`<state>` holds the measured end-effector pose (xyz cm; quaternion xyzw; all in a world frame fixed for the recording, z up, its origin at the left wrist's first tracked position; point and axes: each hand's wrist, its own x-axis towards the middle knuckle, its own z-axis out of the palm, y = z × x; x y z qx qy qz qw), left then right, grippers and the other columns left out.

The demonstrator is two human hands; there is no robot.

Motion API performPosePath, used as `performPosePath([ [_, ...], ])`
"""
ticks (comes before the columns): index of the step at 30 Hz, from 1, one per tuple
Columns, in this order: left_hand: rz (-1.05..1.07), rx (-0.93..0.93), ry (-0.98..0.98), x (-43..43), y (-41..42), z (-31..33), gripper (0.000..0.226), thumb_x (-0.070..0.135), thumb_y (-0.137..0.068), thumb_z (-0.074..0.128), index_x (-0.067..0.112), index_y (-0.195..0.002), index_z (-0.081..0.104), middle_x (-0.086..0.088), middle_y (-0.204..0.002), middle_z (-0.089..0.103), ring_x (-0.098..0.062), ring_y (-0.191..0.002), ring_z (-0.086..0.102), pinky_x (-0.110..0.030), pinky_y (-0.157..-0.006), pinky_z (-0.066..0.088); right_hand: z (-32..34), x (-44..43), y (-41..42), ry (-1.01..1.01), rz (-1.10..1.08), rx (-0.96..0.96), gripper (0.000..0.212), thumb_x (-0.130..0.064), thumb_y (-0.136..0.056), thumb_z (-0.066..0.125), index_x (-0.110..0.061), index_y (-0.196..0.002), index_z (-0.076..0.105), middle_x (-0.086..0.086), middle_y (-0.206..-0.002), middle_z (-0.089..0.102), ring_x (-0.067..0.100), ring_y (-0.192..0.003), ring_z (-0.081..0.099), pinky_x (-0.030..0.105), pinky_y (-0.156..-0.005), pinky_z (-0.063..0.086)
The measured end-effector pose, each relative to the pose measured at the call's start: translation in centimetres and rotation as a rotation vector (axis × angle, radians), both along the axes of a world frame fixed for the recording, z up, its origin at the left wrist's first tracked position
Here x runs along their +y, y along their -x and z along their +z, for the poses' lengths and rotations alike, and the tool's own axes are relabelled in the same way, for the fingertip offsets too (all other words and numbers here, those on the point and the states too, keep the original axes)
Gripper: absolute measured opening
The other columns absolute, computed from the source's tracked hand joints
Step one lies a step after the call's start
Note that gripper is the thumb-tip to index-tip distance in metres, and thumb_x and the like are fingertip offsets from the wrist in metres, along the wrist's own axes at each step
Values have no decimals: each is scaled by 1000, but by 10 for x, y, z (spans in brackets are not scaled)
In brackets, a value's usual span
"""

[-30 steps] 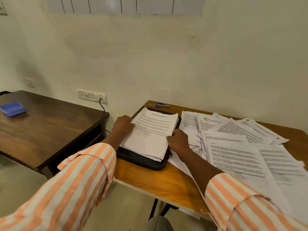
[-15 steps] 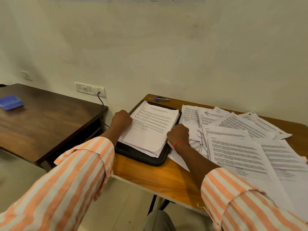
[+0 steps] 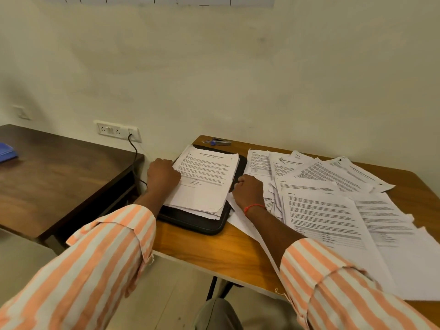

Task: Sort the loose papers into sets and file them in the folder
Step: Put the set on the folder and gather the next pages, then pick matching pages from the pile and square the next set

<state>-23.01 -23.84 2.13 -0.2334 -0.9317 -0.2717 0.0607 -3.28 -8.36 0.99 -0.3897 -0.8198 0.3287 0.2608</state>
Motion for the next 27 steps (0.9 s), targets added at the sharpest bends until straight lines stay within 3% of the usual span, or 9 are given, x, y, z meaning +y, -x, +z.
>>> performPosePath([
  [3,-100,65,2,20,-31,7,32,20,-93,58,10,-122,69,-13,-120,64,-30,-109,60,-39,-94,50,2,18,-25,-186,-21,-118,31,-13,-95,57,-7,-125,64,15,-125,62,31,-114,61,35,-97,49],
  [6,-218,-2,-69,53,-73,9,36,22,-95,63,17,-130,65,-8,-134,59,-26,-124,53,-37,-106,41,4,39,-58,-305,-14,-249,26,-15,-96,53,-10,-120,61,13,-122,59,32,-112,60,37,-90,49],
  [9,-360,-50,-103,89,-116,5,32,24,-96,62,17,-127,67,-7,-129,61,-24,-120,56,-35,-103,43,6,59,-93,-397,-58,-341,23,-17,-93,51,-11,-112,62,11,-114,60,34,-106,60,37,-83,48],
  [13,-518,-167,-140,138,-168,-1,30,31,-94,65,17,-121,70,-5,-117,69,-22,-103,65,-37,-95,53,14,92,-136,-336,-229,-353,28,-21,-87,54,-9,-111,65,13,-113,64,35,-106,59,38,-87,48],
  [16,-517,-280,-196,167,-197,-11,33,46,-92,66,22,-114,67,0,-113,71,-18,-96,66,-37,-91,54,17,117,-164,-269,-334,-488,45,-38,-91,57,-10,-126,57,17,-128,55,37,-120,51,43,-100,41],
  [21,-494,-168,-54,188,-221,-38,58,68,-82,67,25,-119,58,4,-114,65,-16,-101,61,-36,-85,54,6,139,-189,-148,-430,-627,87,-74,-82,57,-10,-139,43,20,-140,46,40,-130,44,51,-106,35],
  [24,-505,-102,-11,195,-219,-45,57,70,-80,67,29,-119,58,8,-110,65,-13,-99,60,-31,-78,49,-3,154,-188,-66,-387,-501,87,-68,-80,66,-7,-137,43,21,-136,50,40,-127,48,49,-102,41],
  [27,-506,-181,-59,198,-212,-40,40,59,-83,72,28,-108,63,9,-99,67,-11,-89,63,-28,-74,49,-2,166,-185,-75,-395,-382,79,-60,-84,68,-4,-135,45,21,-132,54,41,-123,50,47,-98,44],
])
